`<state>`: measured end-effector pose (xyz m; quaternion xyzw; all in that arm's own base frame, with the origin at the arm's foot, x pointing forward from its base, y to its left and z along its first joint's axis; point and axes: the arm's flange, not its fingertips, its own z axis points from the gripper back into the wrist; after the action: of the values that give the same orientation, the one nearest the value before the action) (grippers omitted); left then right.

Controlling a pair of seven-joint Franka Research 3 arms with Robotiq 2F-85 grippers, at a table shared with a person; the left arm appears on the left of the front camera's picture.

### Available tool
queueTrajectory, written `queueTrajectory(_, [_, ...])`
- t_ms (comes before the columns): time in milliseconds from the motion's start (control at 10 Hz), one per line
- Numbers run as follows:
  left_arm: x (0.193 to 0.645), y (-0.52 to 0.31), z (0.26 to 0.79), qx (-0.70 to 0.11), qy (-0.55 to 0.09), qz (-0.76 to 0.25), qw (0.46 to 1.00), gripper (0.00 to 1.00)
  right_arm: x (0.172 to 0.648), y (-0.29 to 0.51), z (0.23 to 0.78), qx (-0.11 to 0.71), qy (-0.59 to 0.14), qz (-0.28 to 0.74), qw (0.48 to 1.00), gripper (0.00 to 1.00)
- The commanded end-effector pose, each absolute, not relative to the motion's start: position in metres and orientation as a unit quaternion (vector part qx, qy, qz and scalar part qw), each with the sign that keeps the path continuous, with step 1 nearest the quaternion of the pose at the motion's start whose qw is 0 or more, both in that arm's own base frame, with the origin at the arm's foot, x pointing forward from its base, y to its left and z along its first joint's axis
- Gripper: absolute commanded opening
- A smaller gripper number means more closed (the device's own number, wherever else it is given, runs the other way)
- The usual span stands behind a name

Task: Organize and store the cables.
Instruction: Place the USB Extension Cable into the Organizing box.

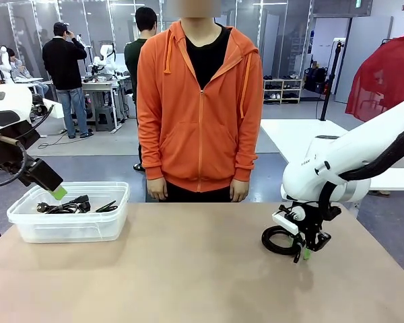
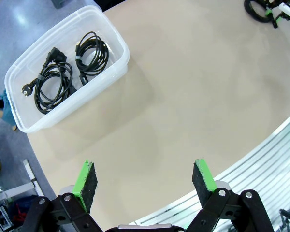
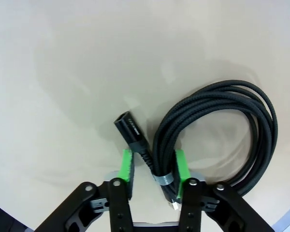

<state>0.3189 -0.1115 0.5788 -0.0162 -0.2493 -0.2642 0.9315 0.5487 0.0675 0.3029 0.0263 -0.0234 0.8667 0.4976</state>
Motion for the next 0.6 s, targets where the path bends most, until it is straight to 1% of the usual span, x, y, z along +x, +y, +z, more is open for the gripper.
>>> queueTrajectory(0, [0.3173, -0.1106, 0.5791, -0.015, -0.247, -0.263, 0.932, 1.0, 0.5532, 0.0682, 0.2987, 0.013, -0.015, 0.862, 0.506, 0.02])
queueTrajectory(100, [0.3173, -0.1106, 0.5791, -0.015, -0.247, -0.263, 0.932, 1.0, 0.5528, 0.068, 0.2989, 0.013, -0.015, 0.862, 0.507, 0.0])
queueTrajectory(300, [0.3173, -0.1106, 0.5791, -0.015, -0.247, -0.263, 0.932, 1.0, 0.5523, 0.068, 0.2977, 0.015, -0.014, 0.86, 0.51, 0.0])
queueTrajectory(400, [0.3173, -0.1106, 0.5791, -0.015, -0.247, -0.263, 0.932, 1.0, 0.552, 0.0679, 0.2983, 0.025, -0.019, 0.854, 0.519, 0.0])
queueTrajectory(500, [0.3173, -0.1106, 0.5791, -0.015, -0.247, -0.263, 0.932, 1.0, 0.5507, 0.0676, 0.3047, 0.031, -0.022, 0.837, 0.545, 0.0])
